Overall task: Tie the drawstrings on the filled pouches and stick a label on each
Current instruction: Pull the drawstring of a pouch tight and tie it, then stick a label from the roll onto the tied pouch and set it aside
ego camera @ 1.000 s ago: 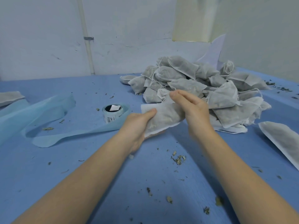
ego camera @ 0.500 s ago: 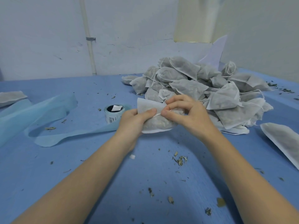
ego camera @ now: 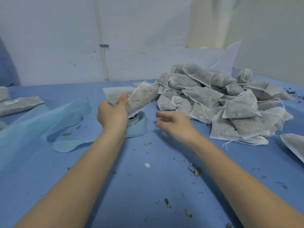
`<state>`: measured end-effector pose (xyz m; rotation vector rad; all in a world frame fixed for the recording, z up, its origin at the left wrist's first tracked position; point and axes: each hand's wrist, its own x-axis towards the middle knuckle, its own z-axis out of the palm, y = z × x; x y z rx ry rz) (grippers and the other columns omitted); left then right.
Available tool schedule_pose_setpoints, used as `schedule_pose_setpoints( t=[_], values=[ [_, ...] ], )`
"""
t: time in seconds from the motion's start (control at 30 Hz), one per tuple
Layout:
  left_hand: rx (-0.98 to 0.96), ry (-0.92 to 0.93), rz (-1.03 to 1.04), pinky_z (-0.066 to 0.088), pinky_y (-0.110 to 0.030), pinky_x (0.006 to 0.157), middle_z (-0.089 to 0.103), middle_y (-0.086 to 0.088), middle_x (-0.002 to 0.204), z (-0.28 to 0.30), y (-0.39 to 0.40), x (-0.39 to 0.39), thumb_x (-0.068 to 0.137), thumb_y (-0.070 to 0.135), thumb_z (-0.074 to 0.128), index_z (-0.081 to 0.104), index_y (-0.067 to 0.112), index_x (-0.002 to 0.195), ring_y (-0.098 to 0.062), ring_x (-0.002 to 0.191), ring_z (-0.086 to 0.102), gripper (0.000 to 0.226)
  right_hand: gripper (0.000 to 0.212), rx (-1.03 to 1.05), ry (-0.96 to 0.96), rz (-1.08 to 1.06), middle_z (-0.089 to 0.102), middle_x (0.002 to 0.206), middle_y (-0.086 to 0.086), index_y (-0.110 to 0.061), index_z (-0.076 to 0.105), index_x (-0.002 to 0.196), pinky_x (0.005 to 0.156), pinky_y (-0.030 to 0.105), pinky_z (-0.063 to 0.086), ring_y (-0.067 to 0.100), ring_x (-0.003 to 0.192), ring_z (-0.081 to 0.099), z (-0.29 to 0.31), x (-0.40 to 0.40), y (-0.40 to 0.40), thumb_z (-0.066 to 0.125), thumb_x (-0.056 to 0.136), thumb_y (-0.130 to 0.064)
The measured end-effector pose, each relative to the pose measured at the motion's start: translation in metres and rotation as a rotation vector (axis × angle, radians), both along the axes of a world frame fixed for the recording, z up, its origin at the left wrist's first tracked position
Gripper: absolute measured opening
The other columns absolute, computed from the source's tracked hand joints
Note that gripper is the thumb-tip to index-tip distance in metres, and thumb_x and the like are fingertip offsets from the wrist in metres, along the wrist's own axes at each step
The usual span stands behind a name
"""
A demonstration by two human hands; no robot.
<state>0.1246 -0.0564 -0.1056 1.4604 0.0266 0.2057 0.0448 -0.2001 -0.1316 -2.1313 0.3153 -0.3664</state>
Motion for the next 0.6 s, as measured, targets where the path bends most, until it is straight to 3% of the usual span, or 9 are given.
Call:
schedule_pose_setpoints(
  t=[0.07, 0.13, 0.3, 0.43, 0.6],
  values=[
    [-0.065, 0.03, 0.029, 0.047, -0.028, 0.074, 0.066, -0.003, 0.097, 0.003, 0.008, 0.01, 0.086, 0.028, 0.066, 0.063, 0.01, 0.096, -0.02, 0.086, 0.062, 0.022, 0.041, -0.082, 0.027, 0.06, 0.066, 0.12, 0.004, -0.01, 0.061, 0.125, 0.096, 0.025, 0.043, 0.016, 0.109, 0.061, 0.0, 0.012, 0.01, 0.069, 0.086, -0.018],
    [-0.079, 0.062, 0.053, 0.05, -0.03, 0.076, 0.065, -0.003, 0.095, 0.006, 0.014, 0.018, 0.086, 0.029, 0.066, 0.06, 0.013, 0.093, -0.021, 0.084, 0.062, 0.018, 0.057, -0.107, 0.042, 0.12, 0.062, 0.118, 0.002, -0.012, 0.054, 0.134, 0.096, 0.025, 0.044, 0.015, 0.1, 0.06, -0.001, 0.024, 0.016, 0.075, 0.081, -0.02],
    [-0.061, 0.163, 0.002, 0.051, -0.046, 0.09, 0.065, -0.008, 0.111, 0.007, 0.021, 0.027, 0.086, 0.032, 0.065, 0.058, 0.007, 0.109, -0.028, 0.099, 0.062, 0.035, 0.08, -0.087, 0.021, 0.145, 0.055, 0.108, -0.008, -0.017, 0.043, 0.142, 0.077, 0.016, 0.04, 0.006, 0.078, 0.051, -0.005, 0.043, 0.024, 0.083, 0.073, -0.023],
    [-0.062, 0.21, -0.094, 0.053, -0.052, 0.084, 0.064, -0.011, 0.112, 0.007, 0.016, 0.025, 0.086, 0.031, 0.066, 0.057, 0.007, 0.115, -0.031, 0.099, 0.063, 0.039, 0.084, -0.157, 0.002, 0.179, 0.054, 0.109, -0.004, -0.022, 0.043, 0.141, 0.066, 0.011, 0.038, 0.002, 0.073, 0.047, -0.007, 0.054, 0.031, 0.085, 0.069, -0.034],
    [-0.029, 0.189, -0.107, 0.052, -0.048, 0.087, 0.064, -0.012, 0.112, 0.007, 0.014, 0.024, 0.087, 0.029, 0.064, 0.056, 0.005, 0.116, -0.031, 0.1, 0.062, 0.038, 0.069, -0.163, -0.011, 0.136, 0.055, 0.115, -0.001, -0.02, 0.055, 0.124, 0.084, 0.028, 0.047, 0.011, 0.099, 0.053, -0.01, 0.061, 0.042, 0.087, 0.065, -0.034]
  ],
)
